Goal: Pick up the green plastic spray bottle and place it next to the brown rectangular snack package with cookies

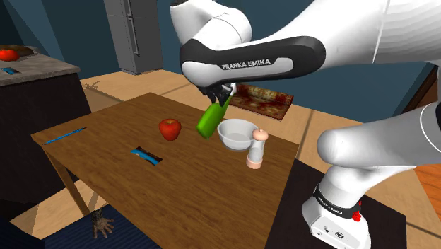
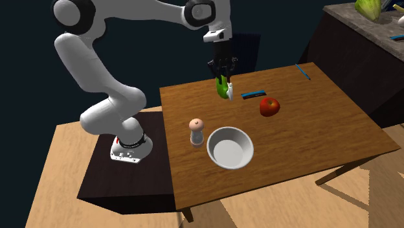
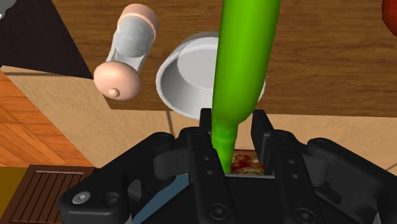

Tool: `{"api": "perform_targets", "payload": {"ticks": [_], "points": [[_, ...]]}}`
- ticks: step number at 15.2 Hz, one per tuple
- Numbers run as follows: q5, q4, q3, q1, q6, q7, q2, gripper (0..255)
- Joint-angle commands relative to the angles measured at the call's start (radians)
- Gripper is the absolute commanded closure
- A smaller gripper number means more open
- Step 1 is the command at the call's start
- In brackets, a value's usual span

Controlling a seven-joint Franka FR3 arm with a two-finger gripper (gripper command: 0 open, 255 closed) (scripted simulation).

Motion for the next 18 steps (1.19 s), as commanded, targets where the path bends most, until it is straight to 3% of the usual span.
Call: {"api": "perform_targets", "payload": {"ticks": [1, 5, 10, 18], "points": [[-0.001, 0.058, 0.092, -0.064, -0.005, 0.045, 0.029, 255], [0.011, 0.17, 0.299, -0.231, -0.006, 0.117, 0.053, 255], [0.071, 0.342, 0.537, -0.458, -0.031, 0.162, -0.006, 255], [0.195, 0.718, 0.788, -0.765, -0.134, 0.218, -0.203, 255]]}}
